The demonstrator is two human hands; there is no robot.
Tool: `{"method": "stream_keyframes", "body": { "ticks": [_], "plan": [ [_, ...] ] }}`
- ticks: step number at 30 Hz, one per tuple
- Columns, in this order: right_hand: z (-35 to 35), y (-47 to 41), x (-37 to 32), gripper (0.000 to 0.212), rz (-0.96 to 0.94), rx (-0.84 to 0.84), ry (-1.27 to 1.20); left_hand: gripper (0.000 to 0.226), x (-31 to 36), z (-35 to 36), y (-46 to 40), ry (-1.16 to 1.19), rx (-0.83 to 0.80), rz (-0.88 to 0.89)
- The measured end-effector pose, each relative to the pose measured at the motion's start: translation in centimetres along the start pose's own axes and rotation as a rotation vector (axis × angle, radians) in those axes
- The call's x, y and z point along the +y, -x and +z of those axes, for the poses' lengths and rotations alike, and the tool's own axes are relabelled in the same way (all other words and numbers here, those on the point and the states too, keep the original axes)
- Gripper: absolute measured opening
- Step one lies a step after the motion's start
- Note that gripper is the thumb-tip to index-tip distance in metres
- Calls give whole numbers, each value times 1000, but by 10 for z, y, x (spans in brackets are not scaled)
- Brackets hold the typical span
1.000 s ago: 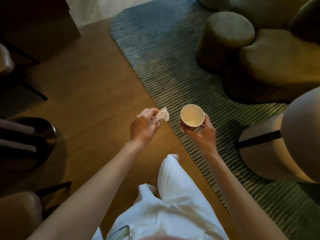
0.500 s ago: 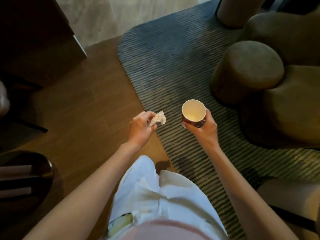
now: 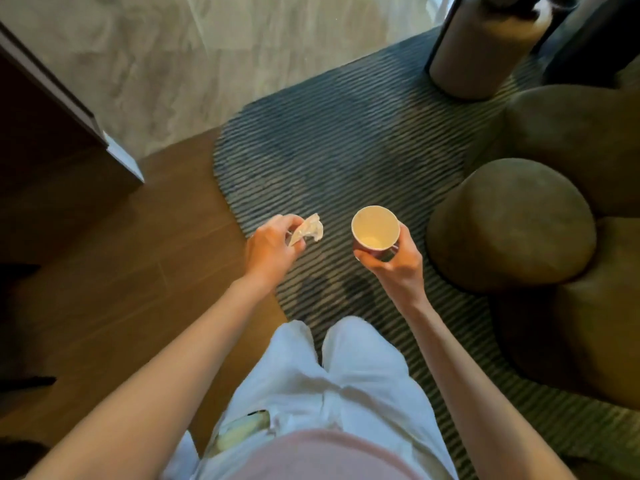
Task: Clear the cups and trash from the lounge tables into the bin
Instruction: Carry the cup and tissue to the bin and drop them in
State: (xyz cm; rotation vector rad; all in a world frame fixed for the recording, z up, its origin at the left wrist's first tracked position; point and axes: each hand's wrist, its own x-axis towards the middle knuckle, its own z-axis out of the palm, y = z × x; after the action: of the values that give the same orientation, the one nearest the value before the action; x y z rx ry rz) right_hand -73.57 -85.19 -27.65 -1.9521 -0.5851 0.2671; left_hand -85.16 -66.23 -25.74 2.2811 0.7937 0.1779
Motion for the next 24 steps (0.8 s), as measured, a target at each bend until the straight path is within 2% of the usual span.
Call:
{"method": "stream_keyframes", "body": {
  "ticks": [8, 12, 19, 24],
  "plan": [
    [25, -220, 21, 65, 101, 60, 1, 16, 5, 2, -245, 13, -55, 14],
    [34, -359, 33, 66, 111, 45, -31, 16, 22, -1, -370, 44, -18, -29],
    [36, -577, 19, 66, 41, 0, -15, 19, 68, -18, -572, -1, -1, -44],
    [51, -712, 34, 66, 47, 3, -5, 16, 73, -20, -709, -13, -8, -59]
  ]
}}
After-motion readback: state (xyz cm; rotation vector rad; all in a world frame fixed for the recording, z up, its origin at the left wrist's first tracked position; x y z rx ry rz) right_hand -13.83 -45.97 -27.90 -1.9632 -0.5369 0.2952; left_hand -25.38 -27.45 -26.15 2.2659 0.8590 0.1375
